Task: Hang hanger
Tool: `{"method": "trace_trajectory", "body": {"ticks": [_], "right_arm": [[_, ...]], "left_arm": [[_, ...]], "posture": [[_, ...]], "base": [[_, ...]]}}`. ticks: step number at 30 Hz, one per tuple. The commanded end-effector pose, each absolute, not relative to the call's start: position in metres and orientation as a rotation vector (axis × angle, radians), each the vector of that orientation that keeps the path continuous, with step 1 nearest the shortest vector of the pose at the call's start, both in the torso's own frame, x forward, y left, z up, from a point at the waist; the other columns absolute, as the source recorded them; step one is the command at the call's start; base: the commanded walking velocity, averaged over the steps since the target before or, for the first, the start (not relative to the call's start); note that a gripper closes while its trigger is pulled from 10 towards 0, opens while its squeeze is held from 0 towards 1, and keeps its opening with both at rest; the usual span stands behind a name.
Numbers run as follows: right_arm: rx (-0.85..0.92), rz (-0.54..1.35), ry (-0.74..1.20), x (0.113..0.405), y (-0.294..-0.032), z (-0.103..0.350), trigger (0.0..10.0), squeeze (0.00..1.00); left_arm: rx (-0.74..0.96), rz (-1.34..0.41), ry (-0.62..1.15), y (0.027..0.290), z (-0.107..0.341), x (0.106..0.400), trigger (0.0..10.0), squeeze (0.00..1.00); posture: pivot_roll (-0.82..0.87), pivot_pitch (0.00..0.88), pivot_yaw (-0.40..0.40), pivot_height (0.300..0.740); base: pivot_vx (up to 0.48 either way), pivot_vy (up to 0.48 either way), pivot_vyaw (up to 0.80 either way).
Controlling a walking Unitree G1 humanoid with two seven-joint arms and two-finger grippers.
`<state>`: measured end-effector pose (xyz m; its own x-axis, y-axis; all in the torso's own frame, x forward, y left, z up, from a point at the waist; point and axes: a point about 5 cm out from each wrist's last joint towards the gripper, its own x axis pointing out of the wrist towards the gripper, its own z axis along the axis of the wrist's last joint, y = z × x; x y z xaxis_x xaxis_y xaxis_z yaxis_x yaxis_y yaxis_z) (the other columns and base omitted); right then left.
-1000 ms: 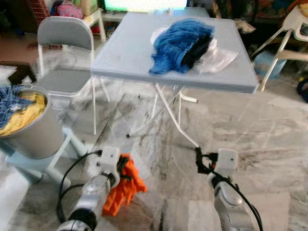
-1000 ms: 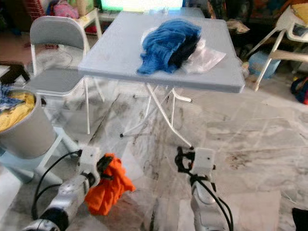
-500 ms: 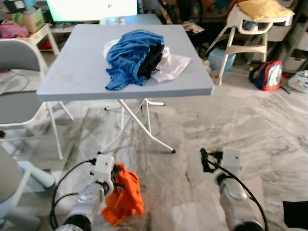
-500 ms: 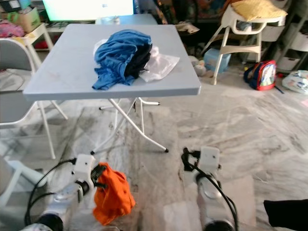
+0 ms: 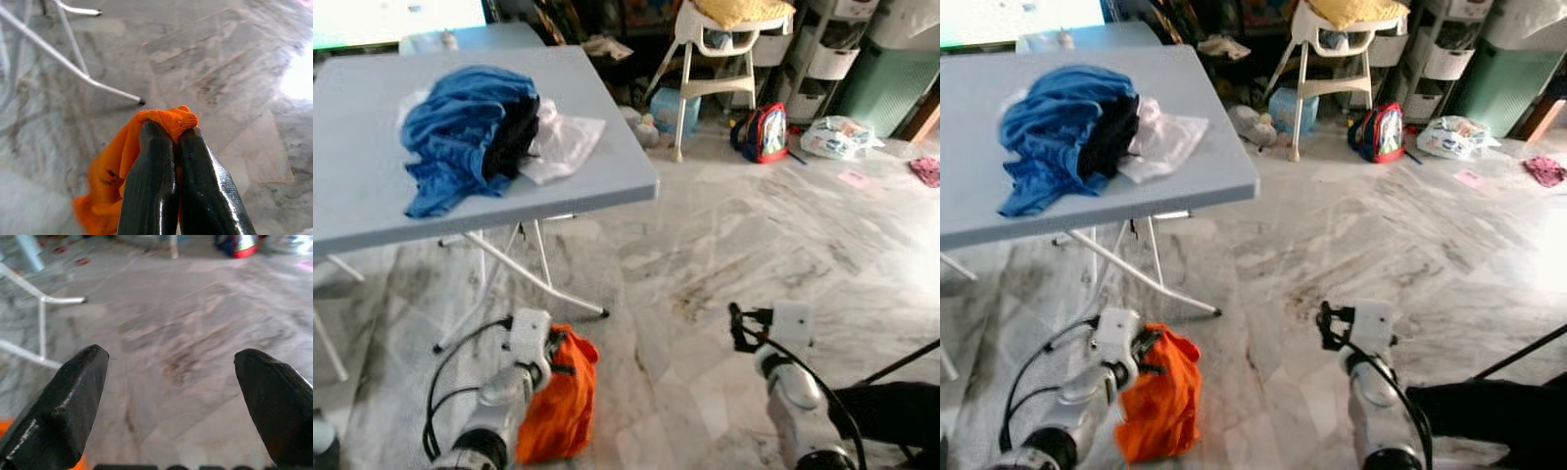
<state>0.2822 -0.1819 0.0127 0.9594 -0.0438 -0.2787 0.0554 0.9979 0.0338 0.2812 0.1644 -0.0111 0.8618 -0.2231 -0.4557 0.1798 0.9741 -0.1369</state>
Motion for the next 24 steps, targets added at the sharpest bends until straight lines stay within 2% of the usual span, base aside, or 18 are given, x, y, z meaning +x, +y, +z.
{"method": "trace_trajectory", "body": {"ticks": [1, 21, 24], "right_arm": [[0.034, -0.064, 0.292, 0.280, -0.187, 0.010, 10.0, 0.00], [0.024, -0.053, 0.266, 0.282, -0.187, 0.014, 10.0, 0.00], [0.006, -0.068, 0.237, 0.283, -0.187, 0.019, 10.0, 0.00]], "left_arm": [[-0.096, -0.206, 0.509, 0.165, -0.015, 0.278, 10.0, 0.00], [-0.119, -0.219, 0.514, 0.158, -0.014, 0.280, 10.0, 0.00], [-0.117, -0.243, 0.519, 0.154, -0.014, 0.280, 10.0, 0.00]], "posture": [[0.03, 0.088, -0.026, 0.740], [0.02, 0.098, -0.028, 0.740], [0.00, 0.105, -0.020, 0.740]], "base": [[0.000, 0.000, 0.00], [0.000, 0.412, 0.00], [0.000, 0.000, 0.00]]}}
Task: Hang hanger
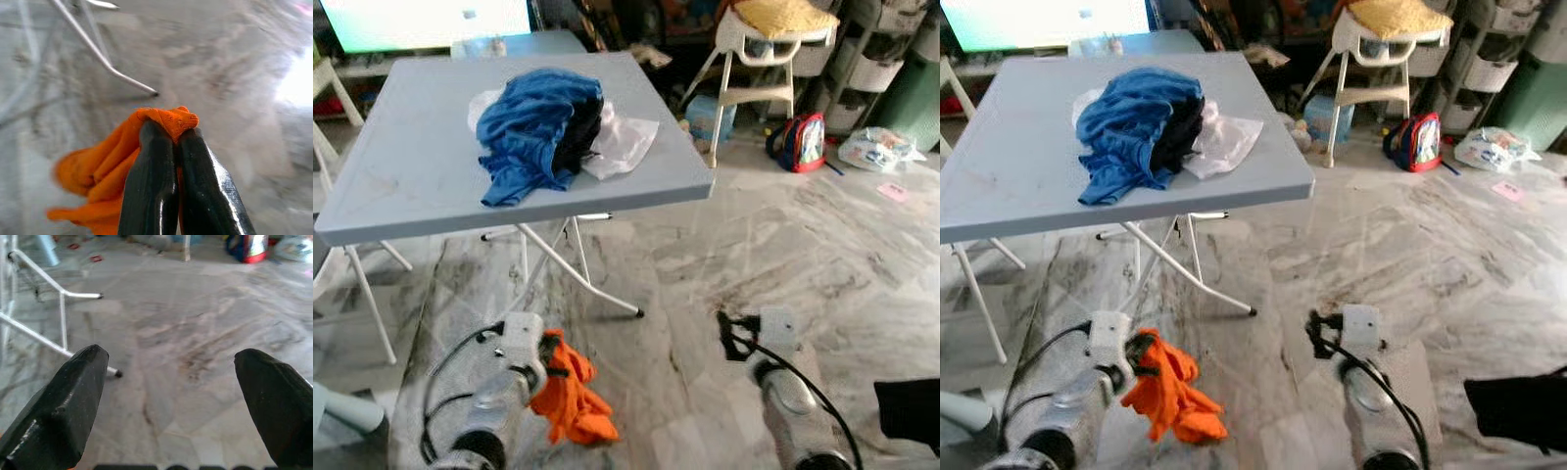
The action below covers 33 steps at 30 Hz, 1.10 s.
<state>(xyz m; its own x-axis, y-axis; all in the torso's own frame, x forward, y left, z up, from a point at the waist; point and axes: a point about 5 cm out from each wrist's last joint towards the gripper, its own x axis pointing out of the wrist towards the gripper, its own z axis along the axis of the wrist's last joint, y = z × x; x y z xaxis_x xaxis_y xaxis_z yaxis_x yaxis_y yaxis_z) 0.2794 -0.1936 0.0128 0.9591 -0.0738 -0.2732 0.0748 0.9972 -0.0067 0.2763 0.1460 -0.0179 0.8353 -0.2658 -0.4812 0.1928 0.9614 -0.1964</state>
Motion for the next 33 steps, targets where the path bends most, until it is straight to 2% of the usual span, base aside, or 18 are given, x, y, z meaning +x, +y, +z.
{"method": "trace_trajectory", "body": {"ticks": [1, 6, 16, 33], "right_arm": [[-0.007, -0.076, 0.225, 0.283, -0.187, 0.021, 10.0, 0.00], [0.012, -0.095, 0.173, 0.284, -0.187, 0.028, 10.0, 0.00], [0.022, -0.083, 0.145, 0.291, -0.174, 0.037, 10.0, 0.00], [0.081, -0.142, 0.087, 0.286, -0.181, 0.049, 10.0, 0.00]], "left_arm": [[-0.115, -0.254, 0.521, 0.152, -0.014, 0.281, 10.0, 0.00], [-0.096, -0.316, 0.520, 0.144, -0.011, 0.284, 10.0, 0.00], [-0.111, -0.319, 0.487, 0.141, 0.001, 0.297, 10.0, 0.00], [-0.087, -0.373, 0.509, 0.132, -0.002, 0.294, 10.0, 0.00]], "posture": [[-0.01, 0.103, -0.017, 0.740], [0.00, 0.096, -0.006, 0.740], [-0.04, 0.061, 0.019, 0.740], [-0.07, 0.082, 0.038, 0.740]], "base": [[0.000, 0.000, 0.00], [0.000, 0.196, 0.00], [0.000, 0.345, 0.00], [0.000, 0.461, 0.00]]}}
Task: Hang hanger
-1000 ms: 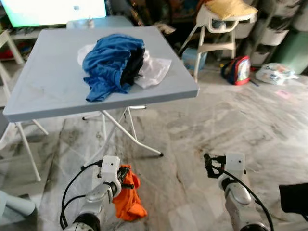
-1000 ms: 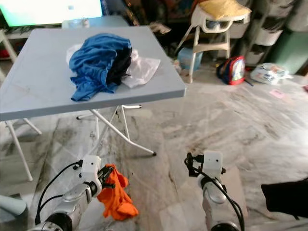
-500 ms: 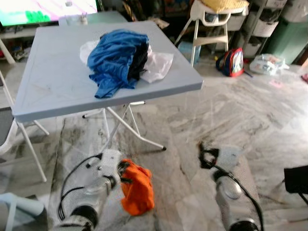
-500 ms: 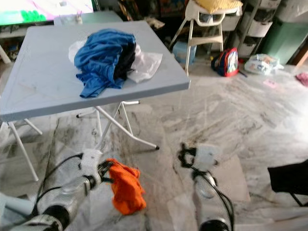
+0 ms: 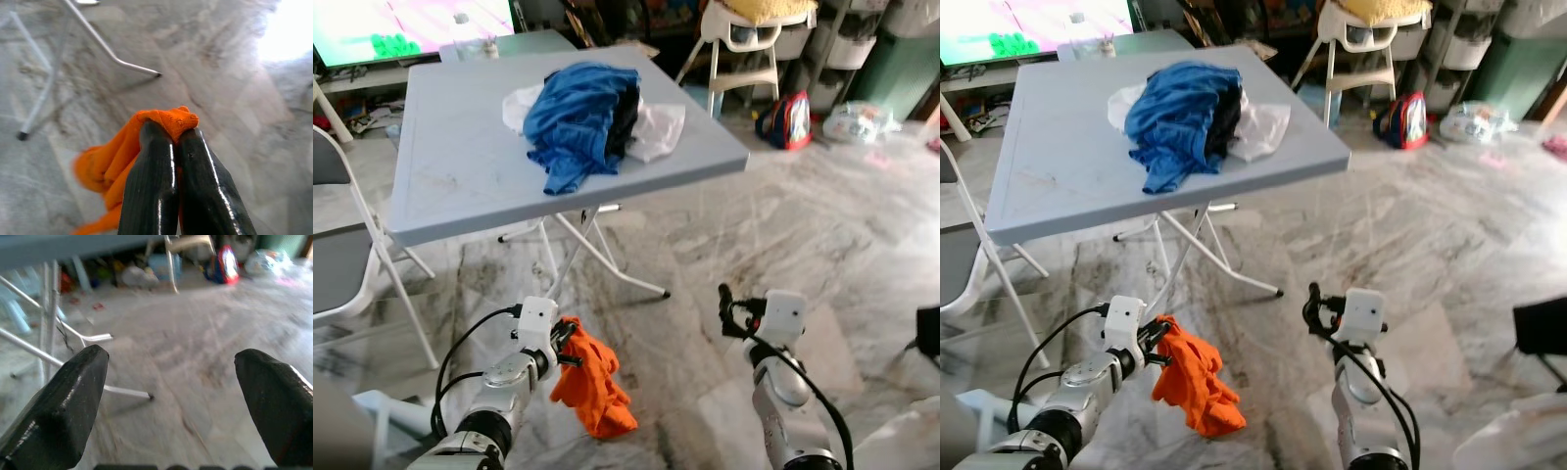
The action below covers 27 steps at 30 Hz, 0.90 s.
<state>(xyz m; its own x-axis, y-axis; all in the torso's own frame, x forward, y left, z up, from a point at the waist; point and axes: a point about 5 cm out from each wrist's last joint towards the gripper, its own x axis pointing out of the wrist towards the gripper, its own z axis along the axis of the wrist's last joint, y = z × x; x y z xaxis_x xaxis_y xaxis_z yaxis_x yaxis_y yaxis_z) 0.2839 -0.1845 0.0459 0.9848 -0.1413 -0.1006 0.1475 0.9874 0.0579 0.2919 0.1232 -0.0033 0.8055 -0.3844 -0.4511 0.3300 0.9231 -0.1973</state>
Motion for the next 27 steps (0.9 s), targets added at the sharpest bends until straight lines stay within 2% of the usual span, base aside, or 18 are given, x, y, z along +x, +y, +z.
{"method": "trace_trajectory", "body": {"ticks": [1, 4, 11, 15, 27], "right_arm": [[0.083, -0.148, 0.088, 0.2844, -0.1820, 0.0489, 10.0, 0.00], [0.087, -0.155, 0.093, 0.2829, -0.1828, 0.0484, 10.0, 0.00], [0.097, -0.159, 0.106, 0.2795, -0.1830, 0.0477, 10.0, 0.00], [0.089, -0.149, 0.110, 0.2788, -0.1835, 0.0484, 10.0, 0.00], [0.080, -0.139, 0.115, 0.2796, -0.1848, 0.0515, 10.0, 0.00]], "left_arm": [[-0.085, -0.378, 0.509, 0.1312, -0.0019, 0.2939, 10.0, 0.00], [-0.086, -0.375, 0.505, 0.1323, -0.0009, 0.2949, 10.0, 0.00], [-0.135, -0.397, 0.448, 0.1336, 0.0064, 0.2992, 10.0, 0.00], [-0.164, -0.414, 0.439, 0.1333, 0.0072, 0.2989, 10.0, 0.00], [-0.178, -0.416, 0.435, 0.1337, 0.0057, 0.2966, 10.0, 0.00]], "posture": [[-0.07, 0.082, 0.041, 0.740], [-0.07, 0.085, 0.044, 0.740], [-0.07, 0.089, 0.038, 0.740], [-0.06, 0.096, 0.029, 0.740], [-0.06, 0.111, 0.022, 0.740]], "base": [[0.000, 0.296, 0.00], [0.000, 0.276, 0.00], [0.000, 0.000, 0.00], [0.000, 0.000, -0.75], [0.260, 0.000, -0.80]]}}
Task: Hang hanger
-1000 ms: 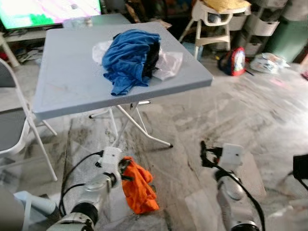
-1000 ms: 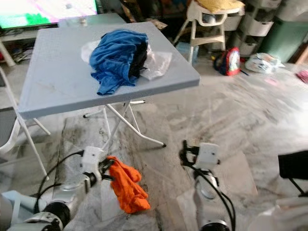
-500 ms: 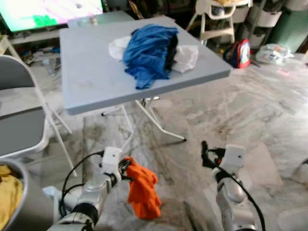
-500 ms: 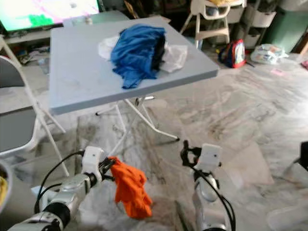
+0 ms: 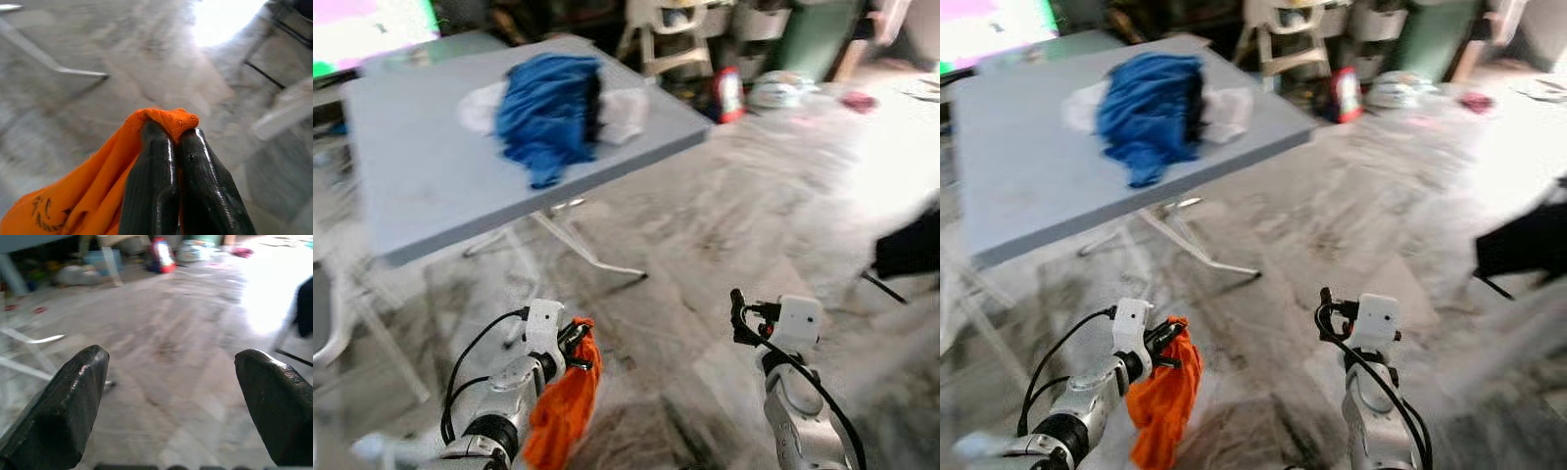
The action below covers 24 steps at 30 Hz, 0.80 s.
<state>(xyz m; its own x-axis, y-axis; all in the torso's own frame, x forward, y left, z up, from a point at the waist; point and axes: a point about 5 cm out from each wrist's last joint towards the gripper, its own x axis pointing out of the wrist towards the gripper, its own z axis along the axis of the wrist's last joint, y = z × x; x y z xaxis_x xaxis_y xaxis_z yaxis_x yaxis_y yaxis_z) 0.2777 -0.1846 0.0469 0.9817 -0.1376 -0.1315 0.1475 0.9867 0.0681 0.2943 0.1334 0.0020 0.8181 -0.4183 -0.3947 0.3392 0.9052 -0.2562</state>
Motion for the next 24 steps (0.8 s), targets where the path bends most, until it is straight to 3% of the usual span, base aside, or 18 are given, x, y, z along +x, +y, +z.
{"method": "trace_trajectory", "body": {"ticks": [1, 24], "right_arm": [[0.080, -0.138, 0.115, 0.2793, -0.1844, 0.0516, 10.0, 0.00], [0.079, -0.146, 0.143, 0.2730, -0.1835, 0.0464, 10.0, 0.00]], "left_arm": [[-0.177, -0.418, 0.436, 0.1333, 0.0054, 0.2963, 10.0, 0.00], [-0.167, -0.453, 0.467, 0.1298, 0.0007, 0.2915, 10.0, 0.00]], "posture": [[-0.06, 0.113, 0.021, 0.740], [-0.07, 0.128, 0.024, 0.740]], "base": [[0.259, 0.000, -0.80], [0.257, 0.000, -0.80]]}}
